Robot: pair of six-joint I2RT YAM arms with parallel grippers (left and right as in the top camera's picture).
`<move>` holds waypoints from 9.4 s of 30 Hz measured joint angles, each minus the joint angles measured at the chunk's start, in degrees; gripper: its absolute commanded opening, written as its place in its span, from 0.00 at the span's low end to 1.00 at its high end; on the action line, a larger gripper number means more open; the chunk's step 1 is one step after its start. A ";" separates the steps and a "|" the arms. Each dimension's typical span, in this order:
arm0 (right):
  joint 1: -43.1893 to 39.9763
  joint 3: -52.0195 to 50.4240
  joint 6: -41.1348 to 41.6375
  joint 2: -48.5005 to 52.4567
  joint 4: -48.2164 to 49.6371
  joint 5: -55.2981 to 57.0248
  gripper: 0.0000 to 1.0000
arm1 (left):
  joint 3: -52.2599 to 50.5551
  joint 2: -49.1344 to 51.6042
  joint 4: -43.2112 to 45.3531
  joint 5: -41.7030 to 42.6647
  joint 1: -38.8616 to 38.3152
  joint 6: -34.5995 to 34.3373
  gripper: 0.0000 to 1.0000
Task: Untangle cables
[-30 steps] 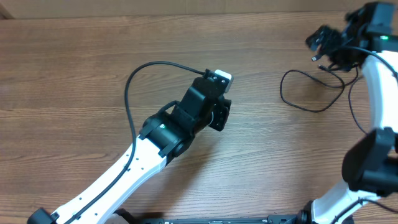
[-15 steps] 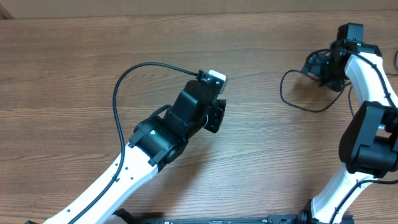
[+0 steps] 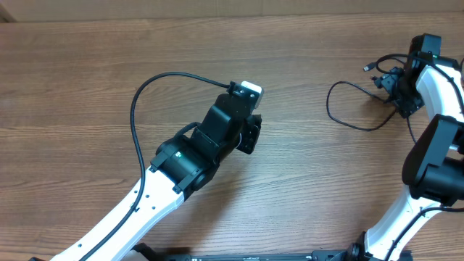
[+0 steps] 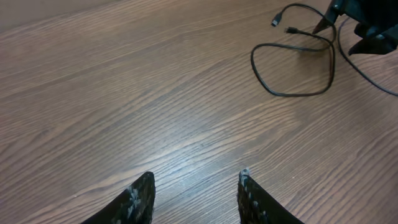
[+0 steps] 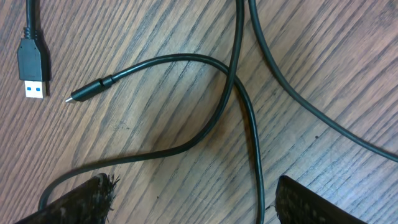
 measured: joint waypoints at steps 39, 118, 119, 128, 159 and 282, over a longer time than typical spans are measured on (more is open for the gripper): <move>0.09 -8.28 10.40 2.51 11.54 4.66 0.04 | 0.00 0.00 -1.55 -2.54 0.00 -0.02 0.44; -2.78 12.85 7.45 12.85 4.70 -1.53 0.04 | 0.00 0.00 -2.16 -2.54 0.00 -1.73 0.46; -3.41 13.92 7.48 12.85 3.87 -1.66 0.04 | 0.00 0.00 -2.14 -2.54 0.00 -1.73 0.46; -11.52 22.73 7.45 12.83 -1.44 -1.92 0.04 | 0.00 0.00 -2.23 -2.54 0.00 -2.38 0.47; -42.62 26.01 -8.44 10.27 2.99 -29.24 0.93 | 0.00 0.00 -1.22 0.55 0.00 -5.18 0.47; 22.86 -28.35 -18.47 -45.66 5.64 -7.41 1.00 | 9.07 -24.50 -35.54 -15.54 18.18 -7.96 1.00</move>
